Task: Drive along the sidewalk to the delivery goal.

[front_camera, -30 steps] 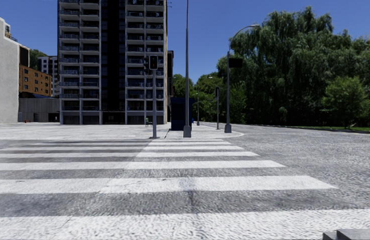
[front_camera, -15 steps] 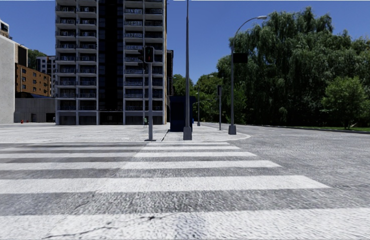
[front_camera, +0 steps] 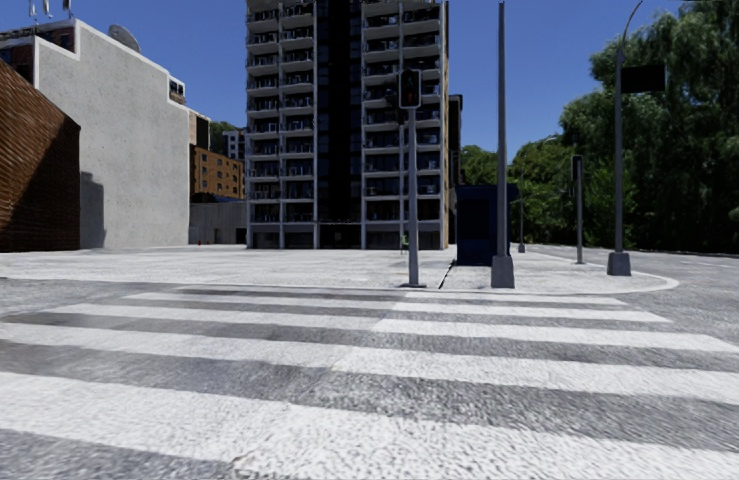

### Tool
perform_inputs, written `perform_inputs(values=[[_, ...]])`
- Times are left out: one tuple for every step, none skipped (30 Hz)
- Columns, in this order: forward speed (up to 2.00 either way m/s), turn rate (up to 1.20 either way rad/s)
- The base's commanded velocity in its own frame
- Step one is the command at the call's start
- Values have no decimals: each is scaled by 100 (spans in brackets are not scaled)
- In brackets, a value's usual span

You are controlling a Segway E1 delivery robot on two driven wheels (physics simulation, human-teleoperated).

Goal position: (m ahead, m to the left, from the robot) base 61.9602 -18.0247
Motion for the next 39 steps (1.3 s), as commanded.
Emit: perform_inputs(values=[[200,82],[200,9],[200,0],[200,0],[200,0],[200,0],[200,0],[200,0],[200,0],[200,0],[200,0],[200,0],[200,0],[200,0],[200,0],[200,0],[200,0],[200,0],[200,0],[200,0],[200,0],[200,0],[200,0],[200,0],[200,0],[200,0],[200,0],[200,0],[200,0],[200,0],[200,0],[200,0],[200,0],[200,0],[200,0],[200,0],[200,0],[200,0],[200,0]])
